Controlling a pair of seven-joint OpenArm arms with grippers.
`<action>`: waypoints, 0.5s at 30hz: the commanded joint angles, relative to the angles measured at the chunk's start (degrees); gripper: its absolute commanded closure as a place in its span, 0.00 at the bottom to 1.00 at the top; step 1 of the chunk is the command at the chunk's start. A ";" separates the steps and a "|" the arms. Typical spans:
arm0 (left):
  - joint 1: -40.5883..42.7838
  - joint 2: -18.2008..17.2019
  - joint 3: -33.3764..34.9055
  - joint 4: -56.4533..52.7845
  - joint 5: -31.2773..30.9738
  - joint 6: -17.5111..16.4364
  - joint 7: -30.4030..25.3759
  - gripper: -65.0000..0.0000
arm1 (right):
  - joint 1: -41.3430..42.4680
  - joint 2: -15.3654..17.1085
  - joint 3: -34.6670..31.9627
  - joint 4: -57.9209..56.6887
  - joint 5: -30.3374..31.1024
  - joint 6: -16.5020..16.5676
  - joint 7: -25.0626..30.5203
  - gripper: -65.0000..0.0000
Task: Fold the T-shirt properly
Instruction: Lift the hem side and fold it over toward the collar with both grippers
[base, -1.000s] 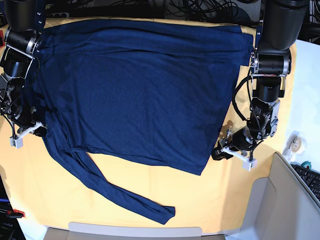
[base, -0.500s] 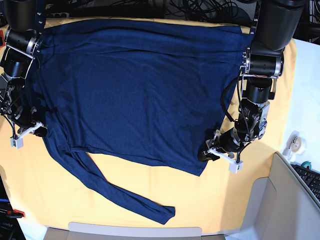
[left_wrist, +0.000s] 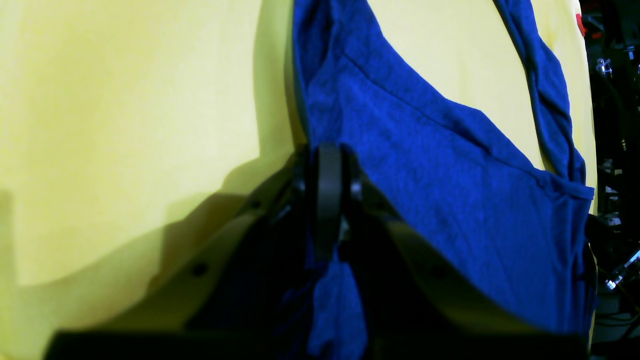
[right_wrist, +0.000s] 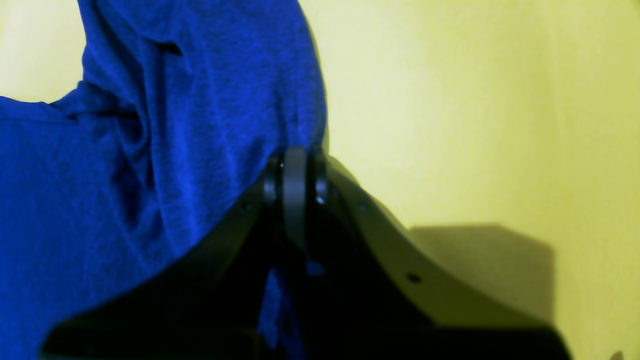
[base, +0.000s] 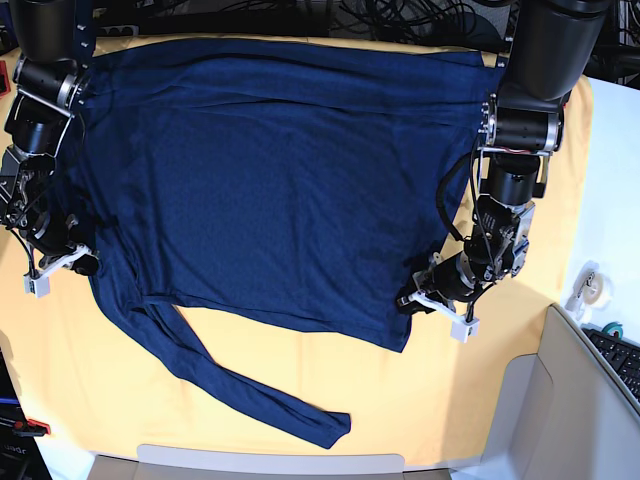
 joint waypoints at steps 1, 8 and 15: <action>-1.17 -1.13 0.32 0.53 0.81 0.00 2.75 1.00 | -0.58 -1.06 -0.60 1.13 -2.78 1.15 -5.58 1.00; 3.22 -5.52 -2.23 14.50 0.64 0.26 9.17 1.00 | -5.85 -0.97 -0.60 13.35 -2.78 1.15 -5.84 1.00; 13.24 -7.28 -12.87 33.76 0.64 0.26 19.54 1.00 | -11.22 0.26 -0.52 23.20 -2.78 1.15 -5.84 1.00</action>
